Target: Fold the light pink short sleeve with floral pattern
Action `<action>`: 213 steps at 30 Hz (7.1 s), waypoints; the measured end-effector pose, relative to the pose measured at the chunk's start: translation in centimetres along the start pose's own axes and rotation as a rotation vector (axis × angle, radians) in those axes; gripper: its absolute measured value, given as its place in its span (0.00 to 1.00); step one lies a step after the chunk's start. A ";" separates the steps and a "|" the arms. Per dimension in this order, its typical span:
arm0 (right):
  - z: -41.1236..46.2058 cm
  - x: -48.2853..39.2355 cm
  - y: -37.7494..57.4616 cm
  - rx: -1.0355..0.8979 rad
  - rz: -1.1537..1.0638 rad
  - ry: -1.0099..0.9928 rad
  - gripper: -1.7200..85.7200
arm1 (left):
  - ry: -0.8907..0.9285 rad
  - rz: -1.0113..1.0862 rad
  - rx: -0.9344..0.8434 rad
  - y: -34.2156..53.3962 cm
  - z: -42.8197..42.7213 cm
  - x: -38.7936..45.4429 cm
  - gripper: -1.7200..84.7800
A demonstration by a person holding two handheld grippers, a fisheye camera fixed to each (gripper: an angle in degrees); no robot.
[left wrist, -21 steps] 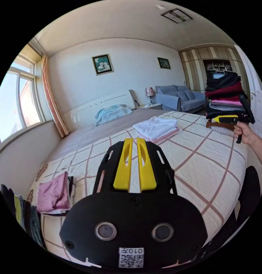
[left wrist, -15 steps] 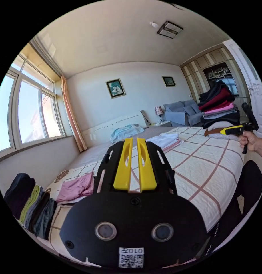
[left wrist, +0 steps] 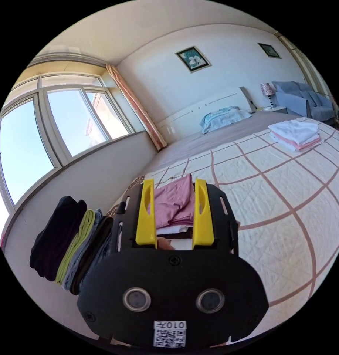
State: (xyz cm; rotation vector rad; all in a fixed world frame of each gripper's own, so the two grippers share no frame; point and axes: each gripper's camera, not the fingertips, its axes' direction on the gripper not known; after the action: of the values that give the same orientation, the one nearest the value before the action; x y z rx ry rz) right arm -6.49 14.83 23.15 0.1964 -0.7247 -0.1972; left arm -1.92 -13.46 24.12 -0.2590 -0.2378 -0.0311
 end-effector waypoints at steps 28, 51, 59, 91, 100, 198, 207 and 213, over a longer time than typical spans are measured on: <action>-7.7 12.1 -1.0 0.066 0.160 0.076 0.05 | 0.797 -0.725 -0.224 -1.4 22.6 -22.9 0.02; -4.0 19.0 1.9 -0.182 0.393 0.082 0.11 | 1.659 0.160 -0.300 1.4 -3.0 10.9 0.02; -2.2 17.1 5.7 -0.318 0.443 0.133 0.13 | 1.707 -0.017 -0.341 6.3 -2.7 10.9 0.02; 12.6 13.2 -5.5 -0.481 0.089 0.108 0.19 | 1.581 -0.342 -0.443 14.3 5.6 -1.1 0.05; 20.0 3.3 -1.5 -0.638 -0.133 0.233 0.18 | 1.534 -0.260 -0.475 11.9 7.1 3.9 0.07; -0.5 29.6 7.1 -0.529 0.559 0.506 0.06 | 1.366 -0.302 -0.431 4.0 14.7 -6.4 0.06; -1.4 23.4 12.0 -0.471 0.401 0.455 0.13 | 1.120 0.436 -0.159 5.8 -4.6 1.3 0.13; 2.9 25.6 12.2 -0.505 0.442 0.471 0.14 | 0.894 0.651 -0.168 9.1 -7.7 8.9 0.12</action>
State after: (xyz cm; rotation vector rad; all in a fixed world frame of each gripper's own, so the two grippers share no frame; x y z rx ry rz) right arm 11.68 19.93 44.55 -0.3901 -0.2204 0.0920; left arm 9.02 -6.64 16.75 -0.4533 0.7468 0.4724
